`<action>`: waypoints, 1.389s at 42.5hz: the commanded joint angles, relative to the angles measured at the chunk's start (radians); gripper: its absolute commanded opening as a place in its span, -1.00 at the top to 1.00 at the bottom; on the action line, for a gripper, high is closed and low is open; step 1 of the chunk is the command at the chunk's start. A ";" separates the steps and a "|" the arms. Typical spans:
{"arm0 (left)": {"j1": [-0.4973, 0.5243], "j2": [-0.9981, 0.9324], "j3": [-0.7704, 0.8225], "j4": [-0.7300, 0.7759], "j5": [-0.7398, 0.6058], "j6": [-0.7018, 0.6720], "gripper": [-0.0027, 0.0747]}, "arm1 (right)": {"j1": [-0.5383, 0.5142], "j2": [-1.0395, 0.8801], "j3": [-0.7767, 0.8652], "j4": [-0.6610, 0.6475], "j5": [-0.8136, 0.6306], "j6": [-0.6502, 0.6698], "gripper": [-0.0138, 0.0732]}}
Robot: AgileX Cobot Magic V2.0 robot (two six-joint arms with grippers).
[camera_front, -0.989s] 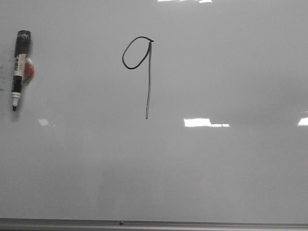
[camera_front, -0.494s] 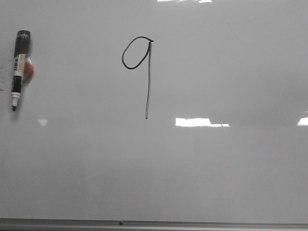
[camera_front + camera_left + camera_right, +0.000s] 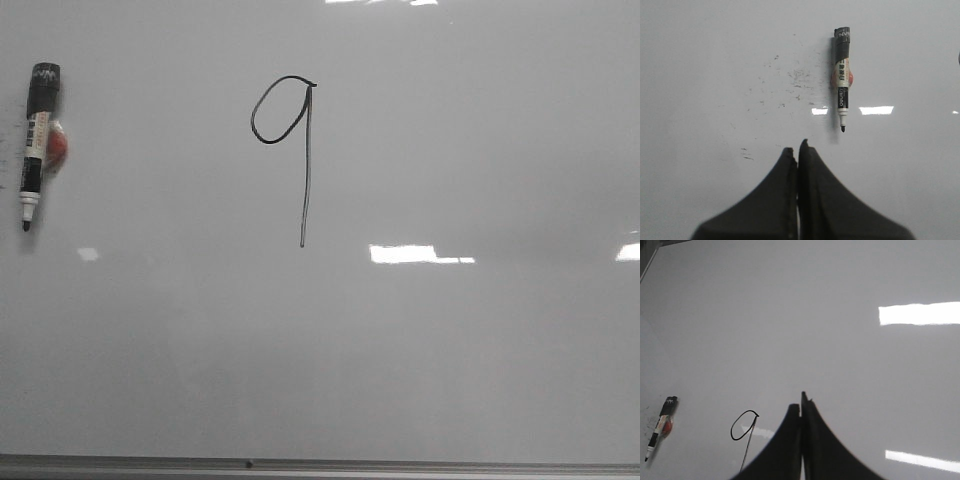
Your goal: Write number 9 on whiteboard
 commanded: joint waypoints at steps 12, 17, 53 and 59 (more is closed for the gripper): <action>0.001 -0.020 0.002 0.000 -0.089 -0.013 0.98 | -0.007 0.003 -0.025 0.011 -0.044 -0.001 0.84; 0.001 -0.020 0.002 0.000 -0.089 -0.013 0.98 | -0.007 0.003 -0.025 0.011 -0.044 -0.001 0.84; 0.001 -0.020 0.002 0.000 -0.089 -0.013 0.98 | -0.124 0.003 0.175 -0.904 -0.088 0.880 0.84; 0.001 -0.020 0.002 0.000 -0.089 -0.013 0.98 | -0.228 0.003 0.223 -0.963 -0.090 0.902 0.84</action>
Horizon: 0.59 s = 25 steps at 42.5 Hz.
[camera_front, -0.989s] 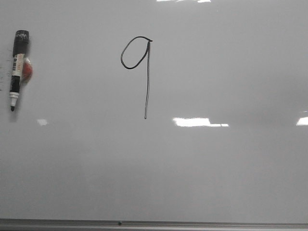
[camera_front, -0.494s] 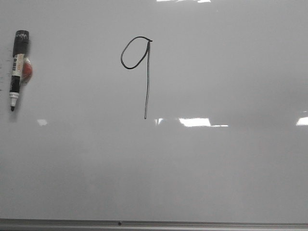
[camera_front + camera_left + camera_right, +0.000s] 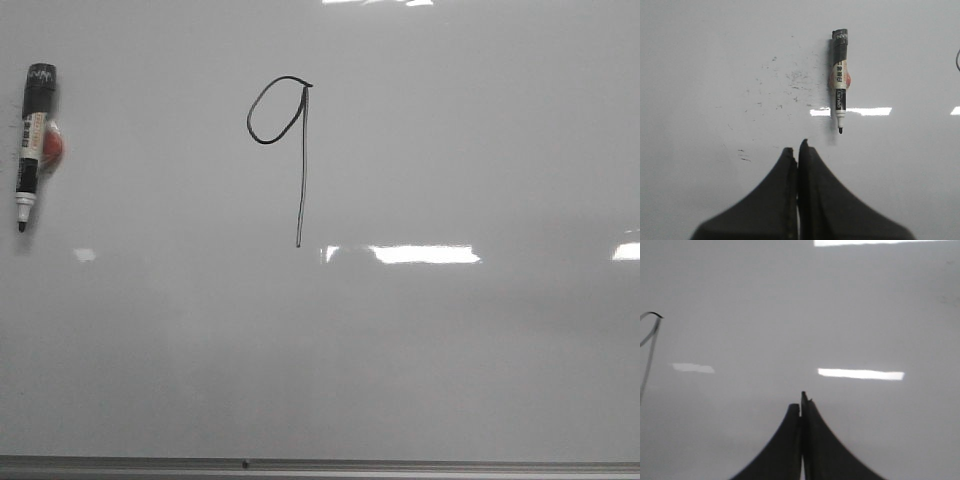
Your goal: Write number 9 on whiteboard
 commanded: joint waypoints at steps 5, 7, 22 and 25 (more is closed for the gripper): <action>0.001 -0.020 0.002 0.000 -0.087 -0.007 0.98 | -0.077 0.001 0.041 -0.079 -0.098 0.055 0.84; 0.001 -0.020 0.002 0.000 -0.087 -0.007 0.98 | -0.079 -0.004 0.039 -0.094 -0.066 0.076 0.84; 0.001 -0.020 0.002 0.000 -0.087 -0.007 0.98 | -0.080 -0.016 0.039 -0.132 -0.059 0.087 0.84; 0.001 -0.020 0.002 0.000 -0.087 -0.007 0.98 | -0.080 -0.016 0.039 -0.132 -0.059 0.087 0.84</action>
